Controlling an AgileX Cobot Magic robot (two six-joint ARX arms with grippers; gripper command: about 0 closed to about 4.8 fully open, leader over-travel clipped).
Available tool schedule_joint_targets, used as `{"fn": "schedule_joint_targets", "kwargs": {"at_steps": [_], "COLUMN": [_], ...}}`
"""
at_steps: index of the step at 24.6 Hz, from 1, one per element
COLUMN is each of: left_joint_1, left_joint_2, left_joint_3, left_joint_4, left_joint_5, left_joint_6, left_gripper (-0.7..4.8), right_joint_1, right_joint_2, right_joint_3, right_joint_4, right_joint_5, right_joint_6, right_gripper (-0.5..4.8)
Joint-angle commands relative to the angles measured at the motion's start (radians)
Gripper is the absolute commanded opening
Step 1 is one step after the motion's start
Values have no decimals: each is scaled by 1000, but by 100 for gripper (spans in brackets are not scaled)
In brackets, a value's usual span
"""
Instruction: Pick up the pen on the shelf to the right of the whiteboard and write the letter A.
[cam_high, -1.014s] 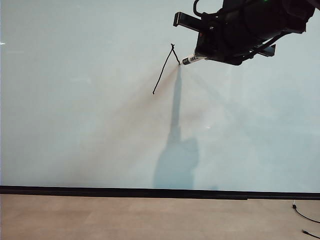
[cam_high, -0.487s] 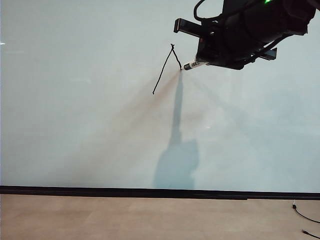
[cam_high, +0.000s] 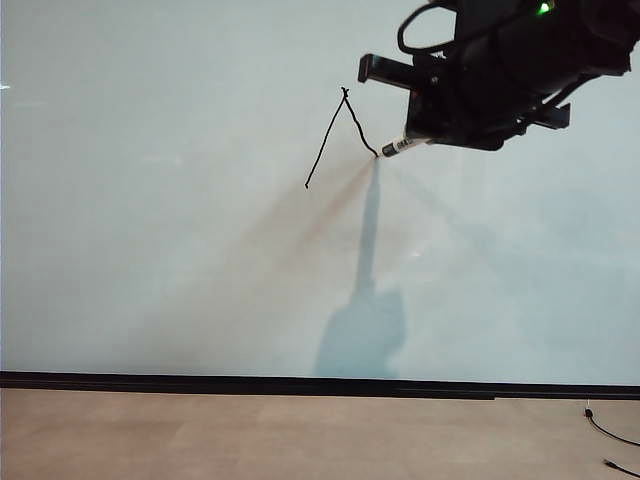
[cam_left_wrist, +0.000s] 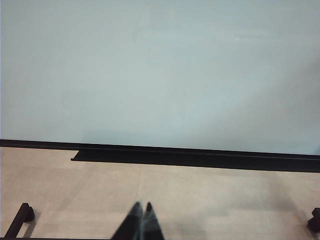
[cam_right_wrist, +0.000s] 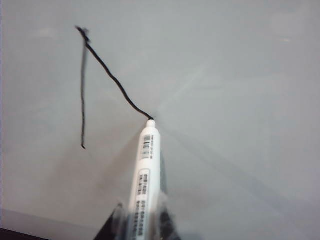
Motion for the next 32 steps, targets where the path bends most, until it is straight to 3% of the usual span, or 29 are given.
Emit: {"fn": "schedule_joint_targets", "kwargs": {"at_steps": [1,27,32], "left_joint_1": [0,0,0], "left_joint_2": [0,0,0], "left_joint_3": [2,2,2], "left_joint_4": [8,8,8], "left_joint_5": [0,1,0], "left_joint_6": [4,4,4], "left_gripper": [-4,-5,-4], "right_joint_1": [-5,-5,-3], "right_joint_2": [-5,-7,-10], "right_joint_3": [2,-13,-13], "right_joint_4": [6,-70,-50], "right_joint_5": [37,79,48], "right_joint_6": [5,47,48], "right_gripper": [-5,-5,-5]}}
